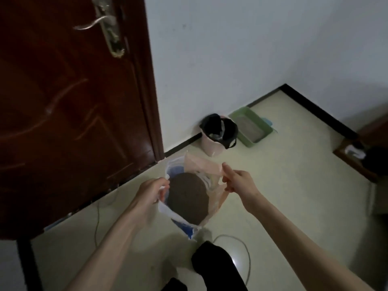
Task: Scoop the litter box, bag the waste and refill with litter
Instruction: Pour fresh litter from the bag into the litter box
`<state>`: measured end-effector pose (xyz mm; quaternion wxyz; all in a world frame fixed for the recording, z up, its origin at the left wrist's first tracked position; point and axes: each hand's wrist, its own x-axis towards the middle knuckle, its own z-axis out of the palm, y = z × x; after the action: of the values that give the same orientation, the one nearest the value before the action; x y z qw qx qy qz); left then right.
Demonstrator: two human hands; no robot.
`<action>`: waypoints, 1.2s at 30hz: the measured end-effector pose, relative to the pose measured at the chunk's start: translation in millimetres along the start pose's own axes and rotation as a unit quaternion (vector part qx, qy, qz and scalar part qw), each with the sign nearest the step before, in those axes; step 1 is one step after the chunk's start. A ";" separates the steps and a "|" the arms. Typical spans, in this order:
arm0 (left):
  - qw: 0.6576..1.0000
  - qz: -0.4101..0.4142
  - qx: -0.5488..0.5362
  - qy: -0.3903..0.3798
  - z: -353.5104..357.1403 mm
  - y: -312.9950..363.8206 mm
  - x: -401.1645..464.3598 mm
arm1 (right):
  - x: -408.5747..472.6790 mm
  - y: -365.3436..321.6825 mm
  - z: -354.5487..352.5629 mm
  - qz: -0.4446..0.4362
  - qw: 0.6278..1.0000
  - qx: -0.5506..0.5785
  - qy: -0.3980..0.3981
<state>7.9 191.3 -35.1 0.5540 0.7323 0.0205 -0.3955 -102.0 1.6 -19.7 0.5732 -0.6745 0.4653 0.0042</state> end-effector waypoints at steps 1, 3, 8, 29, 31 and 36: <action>1.000 0.003 0.009 -0.014 11.2 10.6 11.5 | 8.9 1.4 -12.1 0.010 1.000 0.013 0.016; 0.999 0.002 0.028 -0.042 36.3 28.4 34.4 | 26.8 5.9 -37.4 0.029 0.998 0.036 0.047; 0.992 -0.025 0.072 -0.104 120.8 65.9 85.4 | 79.4 21.7 -105.3 0.064 0.991 0.077 0.091; 0.959 -0.162 0.167 -0.159 498.9 197.3 376.9 | 387.4 28.3 -395.7 0.201 0.951 0.121 0.204; 0.955 -0.160 0.185 -0.166 528.7 207.8 405.0 | 420.3 31.3 -419.2 0.211 0.944 0.133 0.216; 0.952 -0.156 0.214 -0.156 605.5 249.9 451.1 | 496.9 32.6 -485.5 0.220 0.940 0.143 0.218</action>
<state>97.6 -590.2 -152.3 0.3117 0.7508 -0.0368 -0.5812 -97.1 -682.2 -146.2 0.5329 -0.4507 0.7113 -0.0837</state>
